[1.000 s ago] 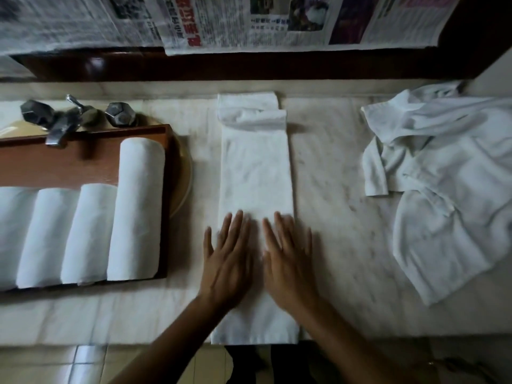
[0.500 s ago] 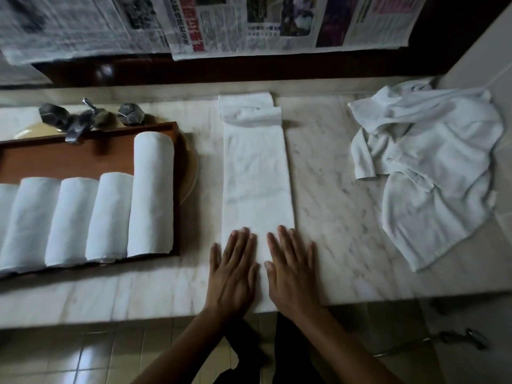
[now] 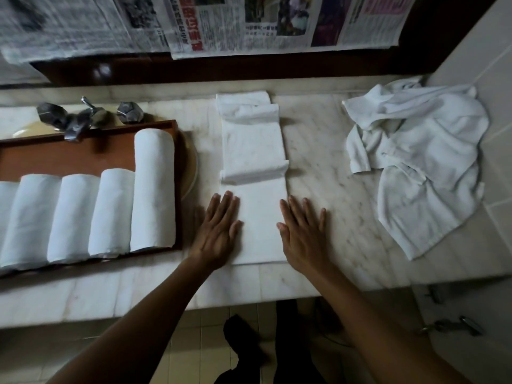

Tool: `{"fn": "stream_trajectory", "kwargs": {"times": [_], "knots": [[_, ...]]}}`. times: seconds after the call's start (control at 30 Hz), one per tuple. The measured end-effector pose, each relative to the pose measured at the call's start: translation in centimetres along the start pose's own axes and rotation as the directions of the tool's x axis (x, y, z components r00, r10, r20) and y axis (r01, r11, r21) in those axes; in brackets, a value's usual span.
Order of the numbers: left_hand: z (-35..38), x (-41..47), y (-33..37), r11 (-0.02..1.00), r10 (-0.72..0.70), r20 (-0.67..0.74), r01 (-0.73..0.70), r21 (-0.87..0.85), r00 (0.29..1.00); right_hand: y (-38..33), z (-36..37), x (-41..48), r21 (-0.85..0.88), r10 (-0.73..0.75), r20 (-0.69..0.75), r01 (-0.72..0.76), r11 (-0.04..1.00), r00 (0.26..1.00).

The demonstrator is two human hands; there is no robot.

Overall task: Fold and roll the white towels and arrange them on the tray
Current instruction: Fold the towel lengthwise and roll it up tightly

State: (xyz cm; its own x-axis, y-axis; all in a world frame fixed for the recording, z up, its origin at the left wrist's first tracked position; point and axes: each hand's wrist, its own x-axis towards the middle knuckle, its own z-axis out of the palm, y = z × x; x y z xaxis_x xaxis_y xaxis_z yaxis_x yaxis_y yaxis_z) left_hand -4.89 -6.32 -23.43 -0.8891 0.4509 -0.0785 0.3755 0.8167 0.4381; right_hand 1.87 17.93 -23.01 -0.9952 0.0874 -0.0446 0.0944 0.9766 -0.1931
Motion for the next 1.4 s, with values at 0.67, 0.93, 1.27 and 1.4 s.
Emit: {"fn": "stream_trajectory", "kwargs": {"times": [0.67,0.93,1.27,1.4], "knots": [[-0.4,-12.7,2.3,0.898,0.435,0.030,-0.436,0.066,0.900,0.7,0.8,-13.7,0.092,-0.408,-0.127,0.420,0.903,0.904],[-1.6,-13.6,2.9,0.859,0.510,0.027,-0.510,0.036,0.860,1.3,-1.1,-14.3,0.145,-0.401,-0.201,0.432,0.890,0.894],[-2.0,-14.6,3.5,0.977,0.096,-0.036,-0.101,-0.187,0.995,1.7,-3.7,-12.9,0.489,-0.134,-0.046,0.139,0.861,0.990],[-2.7,-13.5,4.2,0.955,-0.101,0.046,0.110,-0.274,0.994,1.8,-3.5,-12.0,0.484,-0.089,0.036,0.060,0.873,0.995]]}}
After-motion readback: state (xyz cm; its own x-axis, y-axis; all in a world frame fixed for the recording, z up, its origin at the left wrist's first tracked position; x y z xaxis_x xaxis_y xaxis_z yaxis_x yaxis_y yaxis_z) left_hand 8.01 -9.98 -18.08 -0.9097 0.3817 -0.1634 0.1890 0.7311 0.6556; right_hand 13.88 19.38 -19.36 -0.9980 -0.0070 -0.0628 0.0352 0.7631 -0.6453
